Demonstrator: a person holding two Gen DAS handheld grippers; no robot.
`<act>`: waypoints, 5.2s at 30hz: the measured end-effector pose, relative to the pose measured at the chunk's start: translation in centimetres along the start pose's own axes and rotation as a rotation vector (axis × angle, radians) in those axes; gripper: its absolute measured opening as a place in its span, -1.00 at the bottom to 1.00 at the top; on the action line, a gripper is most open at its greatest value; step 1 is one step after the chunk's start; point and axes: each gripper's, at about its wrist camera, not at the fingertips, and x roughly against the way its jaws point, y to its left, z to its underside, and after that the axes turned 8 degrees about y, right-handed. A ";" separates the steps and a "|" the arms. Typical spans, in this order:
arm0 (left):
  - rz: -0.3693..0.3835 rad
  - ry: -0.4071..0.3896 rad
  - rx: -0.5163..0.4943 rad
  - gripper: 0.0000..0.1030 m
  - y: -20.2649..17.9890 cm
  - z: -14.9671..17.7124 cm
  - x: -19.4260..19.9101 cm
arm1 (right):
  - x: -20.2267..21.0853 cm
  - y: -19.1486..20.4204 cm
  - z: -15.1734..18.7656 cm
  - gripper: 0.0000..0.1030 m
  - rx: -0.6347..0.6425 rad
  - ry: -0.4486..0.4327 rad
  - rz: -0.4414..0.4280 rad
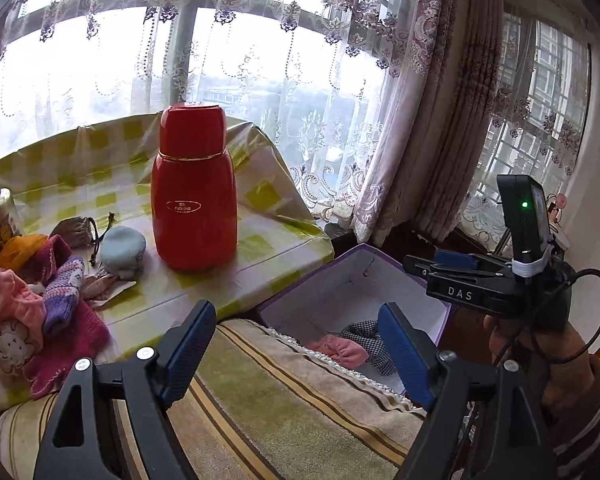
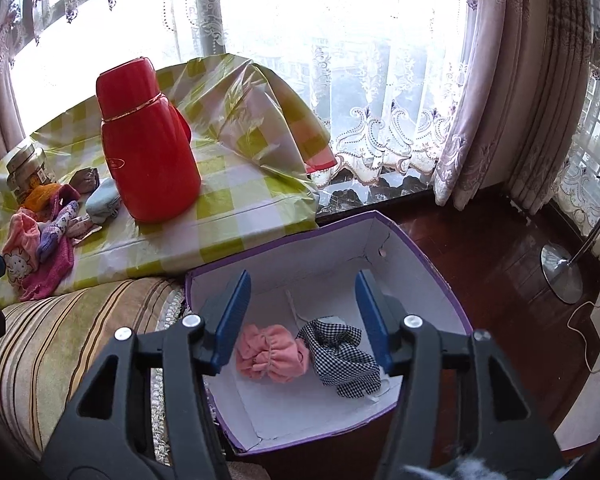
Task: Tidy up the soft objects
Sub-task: 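Drop the houndstooth cloth into the white box while the left tool holds the towel, then return the right tool toward the pile of soft items, then grasp the purple knit mitten with the right tool while the left tool grasps a pink towel, then carry the purple mitten into the white box and open the right tool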
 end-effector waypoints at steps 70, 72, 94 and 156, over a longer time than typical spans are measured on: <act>-0.365 0.045 0.770 -0.75 33.3 7.3 0.7 | -12.1 36.0 -6.1 0.38 0.453 0.298 -0.373; -0.381 0.020 0.783 -0.75 33.2 7.6 1.2 | -12.7 36.6 -6.1 0.38 0.446 0.307 -0.362; -0.442 -0.055 0.764 -0.76 32.1 7.9 2.5 | -14.0 41.7 -4.0 -0.27 0.561 0.230 -0.325; -0.039 0.045 0.121 -0.76 2.1 -2.5 -4.8 | -5.6 0.8 -2.6 -0.45 -0.094 0.090 -0.222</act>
